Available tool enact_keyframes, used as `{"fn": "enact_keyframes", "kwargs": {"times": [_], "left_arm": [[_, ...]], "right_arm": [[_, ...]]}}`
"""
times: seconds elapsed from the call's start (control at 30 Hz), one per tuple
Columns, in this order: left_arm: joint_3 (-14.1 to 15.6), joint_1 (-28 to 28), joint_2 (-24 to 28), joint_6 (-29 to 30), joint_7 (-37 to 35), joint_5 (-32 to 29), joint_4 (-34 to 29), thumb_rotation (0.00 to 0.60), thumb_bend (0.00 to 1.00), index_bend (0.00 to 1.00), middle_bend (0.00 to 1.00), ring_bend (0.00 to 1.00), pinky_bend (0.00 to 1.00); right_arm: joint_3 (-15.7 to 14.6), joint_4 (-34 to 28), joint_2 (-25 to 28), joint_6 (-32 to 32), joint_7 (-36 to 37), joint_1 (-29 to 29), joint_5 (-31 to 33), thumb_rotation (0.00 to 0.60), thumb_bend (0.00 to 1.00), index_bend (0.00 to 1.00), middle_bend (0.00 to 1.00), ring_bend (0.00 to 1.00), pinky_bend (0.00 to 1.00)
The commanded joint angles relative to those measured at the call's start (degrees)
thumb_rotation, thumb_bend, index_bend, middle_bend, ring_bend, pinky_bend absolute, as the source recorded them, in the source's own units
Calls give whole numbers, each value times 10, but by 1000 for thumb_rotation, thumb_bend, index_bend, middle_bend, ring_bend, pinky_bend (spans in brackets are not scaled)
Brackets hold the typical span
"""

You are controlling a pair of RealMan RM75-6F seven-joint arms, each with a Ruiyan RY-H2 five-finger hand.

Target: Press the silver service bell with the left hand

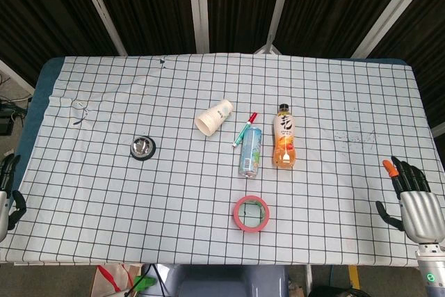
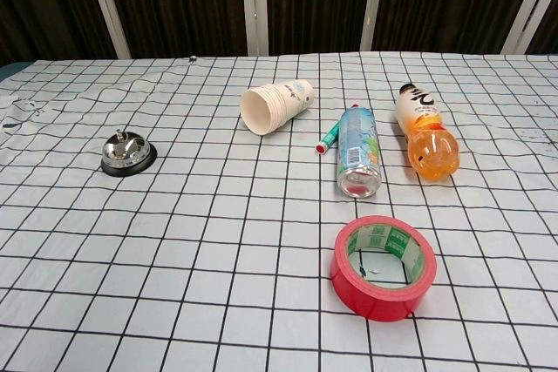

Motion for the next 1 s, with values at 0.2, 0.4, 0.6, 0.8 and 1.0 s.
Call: {"fn": "enact_keyframes", "kwargs": {"times": [0.2,0.4,0.6,0.8,1.0], "left_arm": [[2,-1,1,-1,0,4,-1,600,996,25,67,0,31],[3,-4,0,-6,-3,6,0,600,996,25,67,0,31],[1,-16,-4,-26,9,2,2,600,995,25,67,0,31],[-14,-44,-13,-62,12,-12,15,600,994,25,67,0,31],[-53,-110,-41,-139,-13,-43,58,600,993,24,66,0,31]], "right_arm": [[-2,-2,0,1,-2,-1,-2,600,389,88,5,19,95],[-2,-3,2,6,-1,-4,-2,600,389,88,4,19,95],[-3,-2,2,6,-1,-5,-2,600,388,88,5,19,95],[-4,-1,2,8,-1,-6,-4,600,390,88,5,19,95],[-2,-1,4,15,4,-9,-5,600,389,88,5,19,95]]}}
